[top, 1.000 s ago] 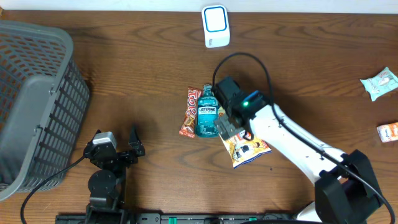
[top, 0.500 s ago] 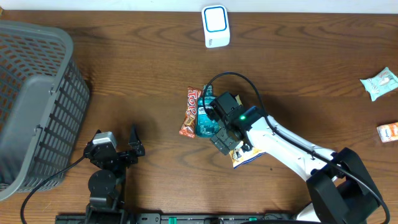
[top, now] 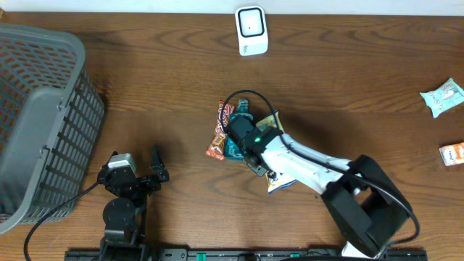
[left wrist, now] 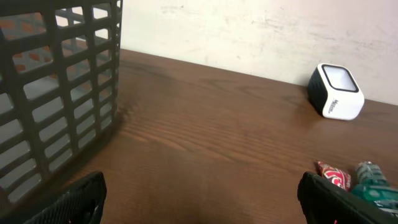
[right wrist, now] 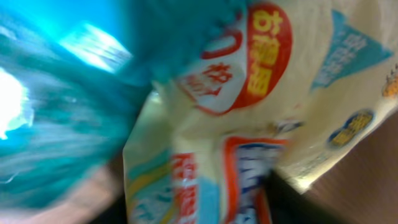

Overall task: Scan the item barcode
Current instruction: 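Reach the right gripper to the yellow snack bag and grasp it, then lift the yellow snack bag and carry it toward the scanner, then hold the yellow snack bag in front of the white scanner, then move the snack bag to the right table edge and release it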

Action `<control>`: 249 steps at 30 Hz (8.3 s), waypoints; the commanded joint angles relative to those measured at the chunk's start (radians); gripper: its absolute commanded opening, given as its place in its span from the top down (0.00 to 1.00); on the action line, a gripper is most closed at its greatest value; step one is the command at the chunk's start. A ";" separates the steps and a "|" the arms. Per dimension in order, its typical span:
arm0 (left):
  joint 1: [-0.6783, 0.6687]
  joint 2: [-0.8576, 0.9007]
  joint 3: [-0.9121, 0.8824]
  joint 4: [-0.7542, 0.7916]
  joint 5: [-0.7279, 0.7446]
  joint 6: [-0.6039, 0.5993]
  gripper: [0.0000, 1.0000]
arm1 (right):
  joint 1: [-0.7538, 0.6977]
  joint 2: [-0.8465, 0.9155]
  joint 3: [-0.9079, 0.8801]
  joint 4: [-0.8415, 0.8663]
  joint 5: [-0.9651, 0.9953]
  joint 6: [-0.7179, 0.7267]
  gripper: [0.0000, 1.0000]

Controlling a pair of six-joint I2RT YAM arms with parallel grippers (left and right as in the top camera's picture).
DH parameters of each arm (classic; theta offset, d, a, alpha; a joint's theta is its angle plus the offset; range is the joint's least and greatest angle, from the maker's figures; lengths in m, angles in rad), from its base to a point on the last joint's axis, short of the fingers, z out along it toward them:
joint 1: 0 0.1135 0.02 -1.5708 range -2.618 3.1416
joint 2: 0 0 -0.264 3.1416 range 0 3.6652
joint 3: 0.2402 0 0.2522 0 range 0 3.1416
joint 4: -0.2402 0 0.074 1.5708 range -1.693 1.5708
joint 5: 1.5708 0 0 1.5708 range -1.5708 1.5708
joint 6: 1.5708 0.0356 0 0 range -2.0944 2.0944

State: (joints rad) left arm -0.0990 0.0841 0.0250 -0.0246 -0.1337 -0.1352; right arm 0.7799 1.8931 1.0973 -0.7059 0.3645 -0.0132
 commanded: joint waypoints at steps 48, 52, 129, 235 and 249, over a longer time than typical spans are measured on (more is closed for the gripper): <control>0.004 0.000 -0.021 -0.035 -0.016 -0.008 0.02 | -0.420 -0.135 0.163 -0.774 -1.888 -1.355 0.99; 0.004 0.000 -0.021 -0.035 -0.016 -0.008 0.02 | -0.379 -0.135 0.163 -0.756 -1.927 -1.380 0.99; 0.004 0.000 -0.021 -0.035 -0.016 -0.009 0.02 | -0.556 -0.212 0.163 -0.393 -1.242 -0.646 0.98; 0.004 0.000 -0.021 -0.035 -0.016 -0.008 0.02 | -1.241 0.475 1.217 -0.643 -0.092 0.282 0.95; 0.004 0.000 -0.021 -0.035 -0.016 -0.008 0.02 | -1.485 0.472 1.130 -0.502 -0.249 0.278 0.01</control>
State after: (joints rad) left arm -0.0990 0.0845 0.0250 -0.0250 -0.1337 -0.1352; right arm -0.6685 2.3672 2.2288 -1.2015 0.1883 0.2581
